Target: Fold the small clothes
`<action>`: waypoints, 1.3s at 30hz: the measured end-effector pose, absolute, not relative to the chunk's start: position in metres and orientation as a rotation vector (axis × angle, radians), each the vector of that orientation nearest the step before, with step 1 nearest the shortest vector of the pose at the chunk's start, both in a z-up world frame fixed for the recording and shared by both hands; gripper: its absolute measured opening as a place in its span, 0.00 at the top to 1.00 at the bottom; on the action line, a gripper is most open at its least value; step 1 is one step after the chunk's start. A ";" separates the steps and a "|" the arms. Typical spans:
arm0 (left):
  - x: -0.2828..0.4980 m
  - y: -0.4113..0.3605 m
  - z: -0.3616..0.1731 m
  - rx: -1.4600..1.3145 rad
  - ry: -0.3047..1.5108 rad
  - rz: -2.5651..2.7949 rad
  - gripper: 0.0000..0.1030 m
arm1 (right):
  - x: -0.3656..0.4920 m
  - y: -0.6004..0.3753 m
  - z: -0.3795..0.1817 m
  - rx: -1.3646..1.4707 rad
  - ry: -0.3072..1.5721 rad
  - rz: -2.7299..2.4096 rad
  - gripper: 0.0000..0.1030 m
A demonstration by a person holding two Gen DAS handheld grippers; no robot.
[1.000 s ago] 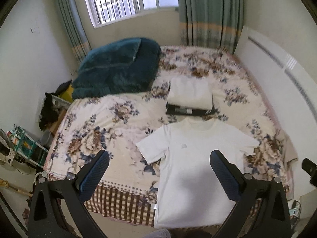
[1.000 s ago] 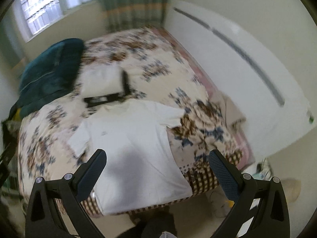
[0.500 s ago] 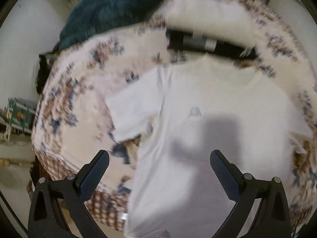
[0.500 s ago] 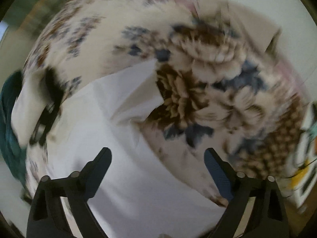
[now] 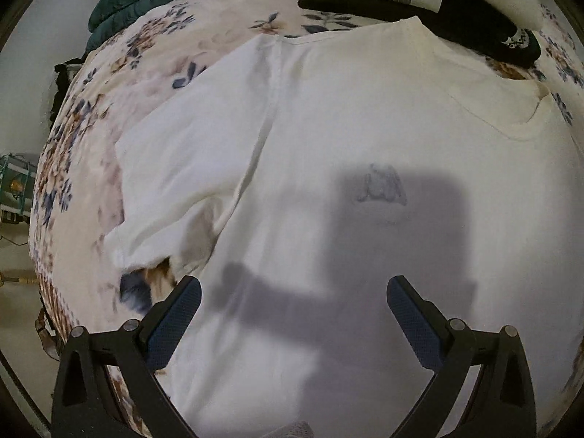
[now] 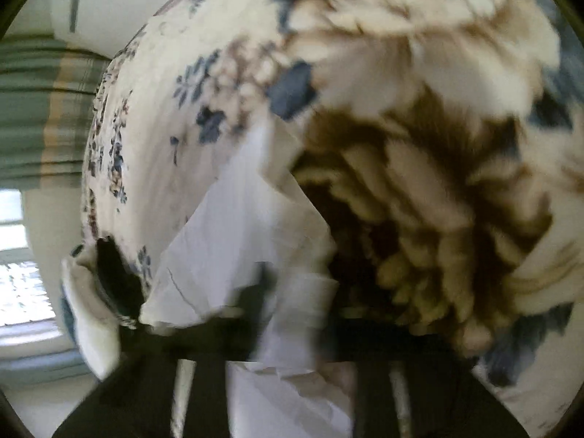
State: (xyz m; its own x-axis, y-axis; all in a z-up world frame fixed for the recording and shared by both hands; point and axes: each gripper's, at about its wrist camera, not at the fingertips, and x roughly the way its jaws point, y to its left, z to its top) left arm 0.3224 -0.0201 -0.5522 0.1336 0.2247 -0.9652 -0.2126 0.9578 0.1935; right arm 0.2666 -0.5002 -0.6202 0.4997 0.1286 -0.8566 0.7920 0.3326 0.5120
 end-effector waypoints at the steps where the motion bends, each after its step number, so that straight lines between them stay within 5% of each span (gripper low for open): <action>1: 0.325 -0.021 -0.552 0.011 1.400 0.309 0.00 | 0.274 -0.494 -0.611 1.119 0.981 -0.538 0.94; 9: 0.325 0.011 -0.535 -0.038 1.381 0.321 0.00 | 0.364 -0.327 -0.528 0.238 1.060 -0.324 0.95; 16: 0.289 0.069 -0.531 -0.040 1.397 0.402 0.00 | 0.363 -0.166 -0.597 -0.346 1.189 -0.075 0.95; 21: 0.262 0.115 -0.535 -0.068 1.434 0.447 0.00 | 0.327 -0.156 -0.614 -0.237 1.299 0.033 0.71; 23: 0.254 0.130 -0.536 -0.146 1.447 0.453 0.00 | 0.313 -0.171 -0.602 -0.071 1.325 0.082 0.37; 32: 0.258 0.174 -0.559 -0.659 1.406 0.419 0.01 | 0.295 -0.241 -0.583 0.255 1.318 -0.031 0.36; 38: 0.278 0.183 -0.588 -0.947 1.346 0.394 0.30 | 0.319 -0.255 -0.586 0.290 1.317 -0.084 0.36; 39: 0.282 0.181 -0.586 -0.951 1.339 0.398 0.59 | 0.319 -0.254 -0.586 0.287 1.317 -0.100 0.36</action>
